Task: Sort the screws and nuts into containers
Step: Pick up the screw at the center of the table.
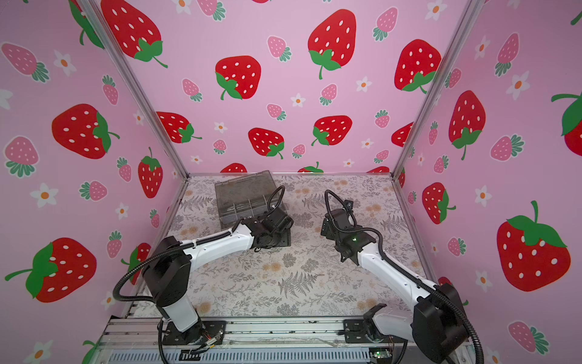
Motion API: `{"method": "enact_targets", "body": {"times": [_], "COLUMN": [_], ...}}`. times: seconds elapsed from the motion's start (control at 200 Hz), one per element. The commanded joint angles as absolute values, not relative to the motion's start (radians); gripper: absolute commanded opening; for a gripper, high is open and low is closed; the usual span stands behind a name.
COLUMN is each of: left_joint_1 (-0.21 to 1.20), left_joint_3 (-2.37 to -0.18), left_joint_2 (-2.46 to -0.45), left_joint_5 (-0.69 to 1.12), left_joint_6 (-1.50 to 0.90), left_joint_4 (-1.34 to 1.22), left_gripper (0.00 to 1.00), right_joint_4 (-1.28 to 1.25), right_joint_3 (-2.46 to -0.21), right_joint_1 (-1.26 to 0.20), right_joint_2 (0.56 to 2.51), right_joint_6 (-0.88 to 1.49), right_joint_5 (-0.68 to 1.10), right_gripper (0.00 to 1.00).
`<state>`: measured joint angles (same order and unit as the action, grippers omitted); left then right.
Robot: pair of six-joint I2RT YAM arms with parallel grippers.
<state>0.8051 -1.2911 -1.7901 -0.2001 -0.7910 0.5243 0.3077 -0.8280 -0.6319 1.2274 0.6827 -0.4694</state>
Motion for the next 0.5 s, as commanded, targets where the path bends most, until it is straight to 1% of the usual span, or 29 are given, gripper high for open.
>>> {"method": "enact_targets", "body": {"times": [0.0,0.13,0.255,0.495], "left_joint_1": [0.807,0.805,0.802,0.792], "left_joint_3": [-1.363,-1.416,-1.445,-1.454], "left_joint_2": [-1.846,-1.915,-1.964,-2.01], "left_joint_5": [-0.226,-0.229,-0.216,-0.197], "left_joint_6": [-0.818,-0.815,-0.811,-0.806], "left_joint_4": [0.572,0.599,0.61,0.61], "left_gripper": [0.7,0.64,0.56,0.48], "right_joint_4": [0.305,0.305,0.305,0.301], "right_joint_3": [-0.814,-0.815,-0.824,-0.83], "right_joint_1": [-0.623,-0.613,-0.605,-0.595], "right_joint_2": [1.215,1.231,1.25,1.28], "right_joint_6": [0.702,0.7,0.696,0.698], "right_joint_5": [-0.454,-0.449,-0.446,-0.429], "right_gripper": [1.0,1.0,1.0,1.0]}}
